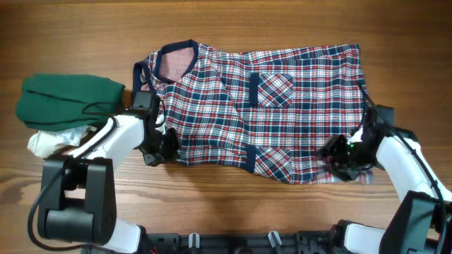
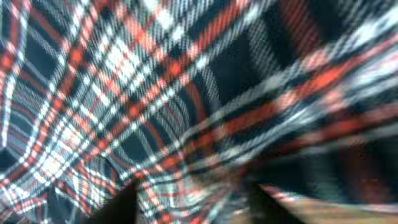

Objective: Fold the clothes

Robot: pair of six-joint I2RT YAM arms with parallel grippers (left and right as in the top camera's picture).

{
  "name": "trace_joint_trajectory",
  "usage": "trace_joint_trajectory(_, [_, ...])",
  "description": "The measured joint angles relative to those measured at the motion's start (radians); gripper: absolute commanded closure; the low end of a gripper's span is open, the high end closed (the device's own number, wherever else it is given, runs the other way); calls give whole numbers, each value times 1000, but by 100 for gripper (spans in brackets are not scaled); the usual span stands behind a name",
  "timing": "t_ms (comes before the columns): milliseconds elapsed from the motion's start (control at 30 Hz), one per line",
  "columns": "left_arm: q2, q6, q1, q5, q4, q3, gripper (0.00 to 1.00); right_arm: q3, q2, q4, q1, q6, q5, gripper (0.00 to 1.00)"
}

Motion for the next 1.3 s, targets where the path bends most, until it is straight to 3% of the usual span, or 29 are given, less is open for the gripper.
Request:
trace_joint_trajectory(167, [-56,0,-1,-8,-44,-7,96,0,0,21,0,16,26,94])
trace_joint_trajectory(233, [-114,0,-1,-8,-51,-7,96,0,-1,18,0,0,25,42])
trace_joint_trajectory(300, [-164,0,-1,-8,-55,-6,96,0,-13,-29,0,-9,24,18])
trace_joint_trajectory(367, [-203,0,-1,-12,-65,-4,96,0,-39,-98,0,-16,20,7])
trace_joint_trajectory(533, [-217,-3,-1,-19,-89,-3,96,0,-109,-202,-60,3,10,0])
trace_joint_trajectory(633, [-217,-3,-1,-23,-89,-3,96,0,-122,-296,-160,10,46,1])
trace_joint_trajectory(733, [-217,-3,-1,-23,-89,-3,96,0,-122,-277,-223,55,108,1])
trace_joint_trajectory(900, [-217,-3,-1,-23,-87,-3,96,-10,-122,-147,-245,100,175,2])
trace_joint_trajectory(1000, [-217,-3,-1,-23,-84,-3,96,-97,-106,-52,-245,126,183,9])
trace_joint_trajectory(1067, [-217,-3,-1,-23,-84,-3,96,-137,-79,-27,-245,140,184,27])
trace_joint_trajectory(1100, [-217,-3,-1,-23,-84,-3,96,-137,-80,-23,-245,148,185,45])
trace_joint_trajectory(1133, [-217,-3,-1,-23,-84,-3,96,-138,-80,-20,-246,150,186,74])
trace_joint_trajectory(1233, [-217,-3,-1,-23,-85,-3,96,-138,-79,4,-246,112,173,96])
trace_joint_trajectory(1300, [-217,-3,-1,-23,-86,-3,96,-127,-78,-25,-246,71,155,96])
